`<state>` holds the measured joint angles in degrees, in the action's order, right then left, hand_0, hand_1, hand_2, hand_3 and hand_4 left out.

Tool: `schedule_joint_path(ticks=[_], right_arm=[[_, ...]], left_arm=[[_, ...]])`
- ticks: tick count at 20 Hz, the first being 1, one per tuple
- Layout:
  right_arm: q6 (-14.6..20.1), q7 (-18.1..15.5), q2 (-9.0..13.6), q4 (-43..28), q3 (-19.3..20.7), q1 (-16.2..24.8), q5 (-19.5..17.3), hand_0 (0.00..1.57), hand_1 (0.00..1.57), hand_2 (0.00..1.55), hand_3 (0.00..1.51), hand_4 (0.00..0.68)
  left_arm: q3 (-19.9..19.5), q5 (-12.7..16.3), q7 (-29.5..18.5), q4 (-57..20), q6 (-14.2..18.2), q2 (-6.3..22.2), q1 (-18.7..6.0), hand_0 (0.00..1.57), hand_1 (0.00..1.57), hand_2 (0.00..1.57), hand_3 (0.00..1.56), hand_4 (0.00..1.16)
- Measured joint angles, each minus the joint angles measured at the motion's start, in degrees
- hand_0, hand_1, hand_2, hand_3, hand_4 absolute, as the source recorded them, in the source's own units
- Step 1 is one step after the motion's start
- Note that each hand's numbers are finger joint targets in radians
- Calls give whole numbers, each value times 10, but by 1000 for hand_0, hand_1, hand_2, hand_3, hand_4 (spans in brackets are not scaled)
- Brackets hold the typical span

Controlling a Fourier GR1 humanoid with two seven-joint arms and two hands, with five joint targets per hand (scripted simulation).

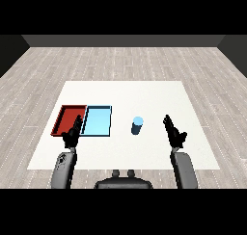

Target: Pick the blue can and put it in the blue box

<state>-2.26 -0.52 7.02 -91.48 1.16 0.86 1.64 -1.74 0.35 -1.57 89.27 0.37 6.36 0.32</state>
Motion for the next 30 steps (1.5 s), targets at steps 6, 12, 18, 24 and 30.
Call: schedule_joint_path(ticks=[6, 12, 18, 24, 30], right_arm=[[10, 2, -3, 43, 17, -58, -14, 0, 0, 0, 0, 0], [-37, -79, -25, 53, 28, -94, 47, 0, 0, 0, 0, 0], [-63, -108, -21, 83, 42, -117, 73, 0, 0, 0, 0, 0], [-65, -111, -27, 80, 40, -114, 80, 0, 0, 0, 0, 0], [-73, -104, -28, 89, 35, -124, 88, 0, 0, 0, 0, 0]], left_arm=[[-3, 1, 7, 5, -11, -3, -16, 0, 0, 0, 0, 0], [-4, 32, -130, 49, -38, -25, -18, 0, 0, 0, 0, 0], [-12, 42, -188, 39, -57, -25, -19, 0, 0, 0, 0, 0], [-25, 52, -212, 24, -71, -22, -22, 0, 0, 0, 0, 0], [-18, 44, -218, 41, -60, -32, -8, 0, 0, 0, 0, 0]])
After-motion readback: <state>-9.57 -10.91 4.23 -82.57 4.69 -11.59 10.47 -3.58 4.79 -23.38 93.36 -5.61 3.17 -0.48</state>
